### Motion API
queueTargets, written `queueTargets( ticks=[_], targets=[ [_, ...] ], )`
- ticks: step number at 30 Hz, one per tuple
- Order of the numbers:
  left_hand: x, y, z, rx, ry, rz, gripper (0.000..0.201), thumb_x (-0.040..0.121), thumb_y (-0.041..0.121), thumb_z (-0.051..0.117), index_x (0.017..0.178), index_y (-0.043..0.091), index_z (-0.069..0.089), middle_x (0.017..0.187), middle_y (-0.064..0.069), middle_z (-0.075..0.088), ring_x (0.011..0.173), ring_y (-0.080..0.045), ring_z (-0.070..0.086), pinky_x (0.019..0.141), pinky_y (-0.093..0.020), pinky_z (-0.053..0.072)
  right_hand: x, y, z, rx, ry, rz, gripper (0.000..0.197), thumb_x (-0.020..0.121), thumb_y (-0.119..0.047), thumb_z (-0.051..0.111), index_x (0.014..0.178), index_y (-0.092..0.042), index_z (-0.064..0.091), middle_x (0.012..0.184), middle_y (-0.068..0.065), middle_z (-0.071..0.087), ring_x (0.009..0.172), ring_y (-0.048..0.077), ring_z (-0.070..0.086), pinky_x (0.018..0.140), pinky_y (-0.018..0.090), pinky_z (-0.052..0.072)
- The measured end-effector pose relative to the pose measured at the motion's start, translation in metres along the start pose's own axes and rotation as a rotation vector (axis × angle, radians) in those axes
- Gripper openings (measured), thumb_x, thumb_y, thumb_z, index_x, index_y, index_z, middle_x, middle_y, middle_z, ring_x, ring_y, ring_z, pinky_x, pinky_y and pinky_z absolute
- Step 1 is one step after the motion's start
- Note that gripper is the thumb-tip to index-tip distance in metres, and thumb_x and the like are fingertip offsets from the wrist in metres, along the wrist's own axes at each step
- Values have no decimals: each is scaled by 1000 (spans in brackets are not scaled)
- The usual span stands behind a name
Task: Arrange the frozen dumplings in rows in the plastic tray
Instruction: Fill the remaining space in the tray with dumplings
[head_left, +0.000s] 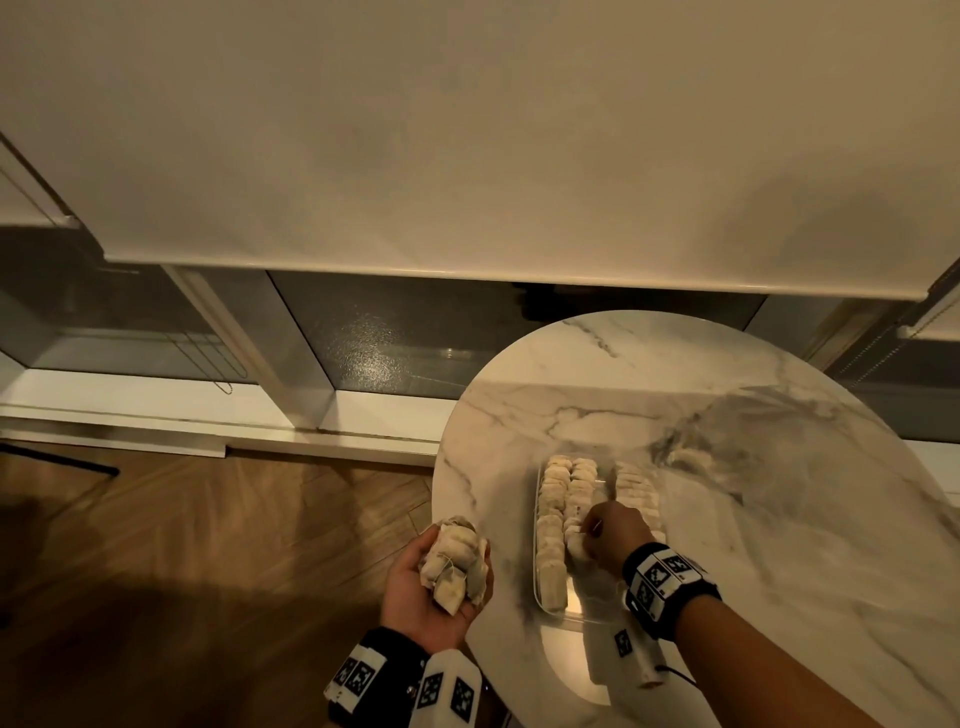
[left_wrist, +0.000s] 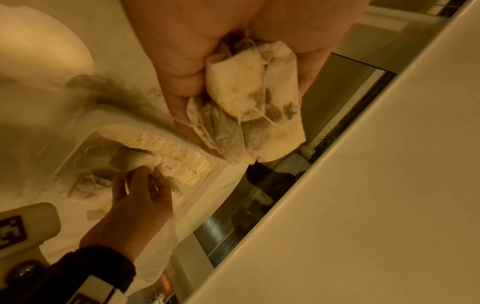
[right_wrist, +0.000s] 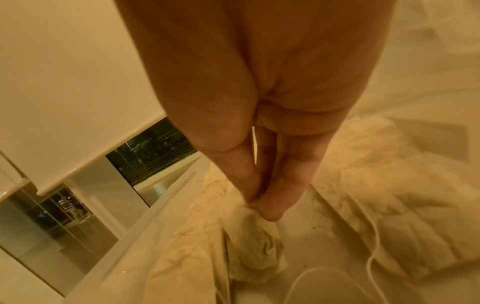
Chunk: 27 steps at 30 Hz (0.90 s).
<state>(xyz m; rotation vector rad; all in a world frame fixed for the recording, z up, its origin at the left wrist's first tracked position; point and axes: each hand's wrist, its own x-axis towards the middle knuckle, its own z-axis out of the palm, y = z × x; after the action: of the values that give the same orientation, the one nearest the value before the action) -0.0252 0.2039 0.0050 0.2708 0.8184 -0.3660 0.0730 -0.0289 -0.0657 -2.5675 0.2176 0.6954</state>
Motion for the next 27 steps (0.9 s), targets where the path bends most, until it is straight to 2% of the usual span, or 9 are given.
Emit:
queueTargets(
  ticks=[3, 6, 9, 12, 15, 20, 24, 27],
  targets=[
    [0, 3, 4, 2, -2, -2, 38, 80, 36, 58, 76, 3, 76, 85, -14, 69, 77, -27, 66, 66, -37, 56, 4, -2, 2, -3, 14, -5, 10, 87, -19, 64, 90, -25, 71, 99, 2, 71, 88, 18, 64, 73, 21, 47],
    [4, 4, 7, 8, 4, -5, 34, 81, 36, 58, 83, 5, 74, 87, -13, 69, 78, -28, 66, 67, -37, 56, 6, -5, 0, 23, 17, -9, 10, 86, -20, 65, 88, -26, 71, 98, 1, 71, 81, 14, 58, 72, 19, 44],
    [10, 4, 9, 4, 5, -3, 29, 81, 34, 60, 92, 9, 69, 92, -9, 65, 81, -27, 65, 68, -38, 57, 7, -5, -2, 35, 14, -3, 10, 86, -18, 66, 88, -26, 72, 98, 1, 71, 83, 14, 60, 72, 19, 45],
    [15, 4, 13, 10, -13, -24, 28, 82, 34, 60, 96, 11, 68, 95, -6, 63, 84, -25, 63, 68, -39, 57, 8, -3, -4, 69, 14, 29, 14, 83, -15, 68, 81, -29, 66, 96, 2, 71, 86, 16, 64, 73, 21, 50],
    [20, 3, 17, 42, -10, -23, 29, 83, 34, 59, 98, 11, 68, 90, -11, 67, 83, -28, 65, 65, -39, 58, 7, 0, -6, 100, -4, 59, 17, 80, -15, 71, 91, -27, 65, 97, 1, 67, 85, 16, 61, 73, 22, 50],
    [26, 1, 20, 54, -22, -25, 29, 81, 34, 58, 93, 9, 68, 86, -13, 70, 84, -28, 64, 66, -40, 58, 4, 8, -1, 94, -42, 69, 35, 76, -24, 79, 109, -21, 65, 109, 3, 66, 89, 14, 57, 74, 21, 46],
    [29, 0, 21, 64, -20, -18, 32, 78, 34, 60, 80, 6, 75, 84, -12, 71, 80, -29, 67, 64, -40, 58, -3, 10, -3, 69, -127, 66, 39, 75, -28, 81, 110, -21, 63, 108, 1, 65, 95, 15, 61, 79, 23, 52],
    [32, 1, 21, 66, -15, -15, 32, 78, 34, 60, 79, 6, 76, 87, -12, 71, 78, -29, 68, 66, -40, 58, -6, 13, -3, 10, -187, 63, 38, 74, -25, 83, 107, -24, 64, 107, 0, 66, 93, 14, 61, 82, 23, 53]
  ],
)
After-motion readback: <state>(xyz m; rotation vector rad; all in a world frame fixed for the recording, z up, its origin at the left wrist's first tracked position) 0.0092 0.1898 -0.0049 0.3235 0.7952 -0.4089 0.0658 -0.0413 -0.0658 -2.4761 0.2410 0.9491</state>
